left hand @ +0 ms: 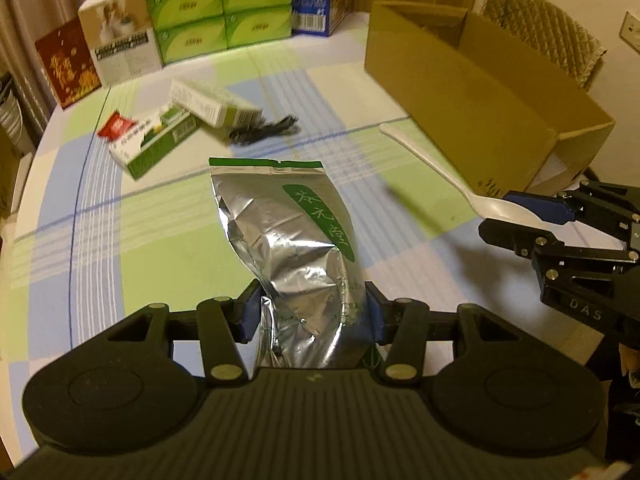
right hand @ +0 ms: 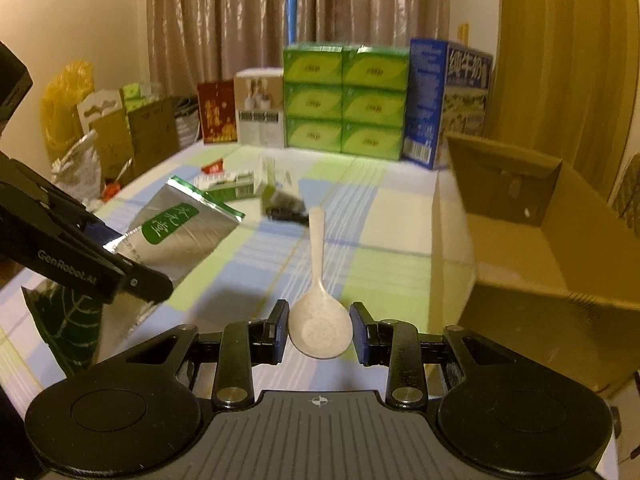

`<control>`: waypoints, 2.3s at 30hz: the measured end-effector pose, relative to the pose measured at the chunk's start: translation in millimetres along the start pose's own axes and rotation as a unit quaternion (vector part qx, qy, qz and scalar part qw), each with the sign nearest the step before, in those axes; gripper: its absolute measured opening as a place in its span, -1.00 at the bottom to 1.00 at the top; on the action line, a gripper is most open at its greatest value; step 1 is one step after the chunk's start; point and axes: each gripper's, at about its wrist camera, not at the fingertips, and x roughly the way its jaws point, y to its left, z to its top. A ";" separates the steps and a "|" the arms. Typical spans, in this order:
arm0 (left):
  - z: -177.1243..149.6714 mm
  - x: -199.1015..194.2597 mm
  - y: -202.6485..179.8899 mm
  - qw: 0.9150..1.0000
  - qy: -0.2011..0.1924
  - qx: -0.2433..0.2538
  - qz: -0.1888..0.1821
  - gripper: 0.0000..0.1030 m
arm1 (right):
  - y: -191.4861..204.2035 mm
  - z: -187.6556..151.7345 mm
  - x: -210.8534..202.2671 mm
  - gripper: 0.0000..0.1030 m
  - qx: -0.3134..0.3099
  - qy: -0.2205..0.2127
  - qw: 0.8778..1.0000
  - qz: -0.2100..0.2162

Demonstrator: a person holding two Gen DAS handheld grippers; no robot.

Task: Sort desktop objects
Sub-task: 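Carry the foil bag and spoon over the cardboard box with both tools, then open the left tool to drop the bag while the right tool releases the spoon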

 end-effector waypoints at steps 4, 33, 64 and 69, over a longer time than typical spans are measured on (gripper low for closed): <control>10.8 -16.4 -11.5 1.000 -0.016 0.004 -0.005 -0.11 | -6.4 12.5 -18.6 -0.42 0.008 -0.022 1.000 -0.012; 118.5 -20.2 -165.4 0.987 -0.067 0.080 -0.124 -0.11 | -157.1 26.1 -78.0 -0.42 0.090 -0.043 0.985 -0.139; 201.2 48.6 -166.7 0.989 -0.091 0.020 -0.119 -0.06 | -209.1 38.5 -22.0 -0.42 0.122 -0.018 0.983 -0.138; 186.6 40.2 -154.0 0.989 -0.094 0.016 -0.110 -0.06 | -207.9 39.4 -16.3 -0.16 0.142 -0.019 0.984 -0.107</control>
